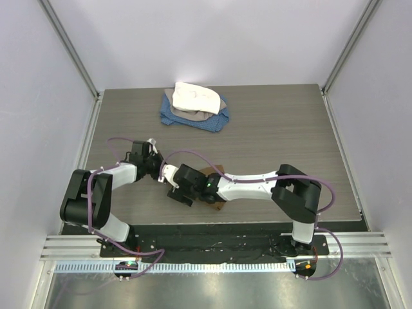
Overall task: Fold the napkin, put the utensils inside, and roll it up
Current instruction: Roll the napkin with the utensil
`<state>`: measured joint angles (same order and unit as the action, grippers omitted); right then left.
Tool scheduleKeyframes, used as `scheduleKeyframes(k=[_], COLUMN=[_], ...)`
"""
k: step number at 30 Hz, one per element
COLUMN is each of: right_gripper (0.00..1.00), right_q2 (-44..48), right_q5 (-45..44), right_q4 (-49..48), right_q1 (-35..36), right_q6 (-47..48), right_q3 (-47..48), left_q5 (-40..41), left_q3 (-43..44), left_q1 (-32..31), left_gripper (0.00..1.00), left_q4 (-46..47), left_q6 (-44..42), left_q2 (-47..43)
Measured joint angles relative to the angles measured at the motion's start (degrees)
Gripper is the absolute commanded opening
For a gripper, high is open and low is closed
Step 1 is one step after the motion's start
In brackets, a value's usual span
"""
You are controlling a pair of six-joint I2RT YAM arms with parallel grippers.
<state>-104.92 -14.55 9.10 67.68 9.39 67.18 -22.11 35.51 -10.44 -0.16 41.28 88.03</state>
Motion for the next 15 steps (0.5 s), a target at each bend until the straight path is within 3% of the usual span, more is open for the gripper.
scheduleKeyframes(k=[15], right_gripper=[0.66], right_q2=[-6.03], right_q5=[2.32], right_q4=[-2.69], right_q1=[-2.1], right_q6=[2.27], right_q3=[2.73], left_q5=[-0.09], left_q3=[0.61], left_q1=[0.0], left_gripper=[0.0], left_q4=[-0.85], left_q6=[-0.02], left_q2=[0.26])
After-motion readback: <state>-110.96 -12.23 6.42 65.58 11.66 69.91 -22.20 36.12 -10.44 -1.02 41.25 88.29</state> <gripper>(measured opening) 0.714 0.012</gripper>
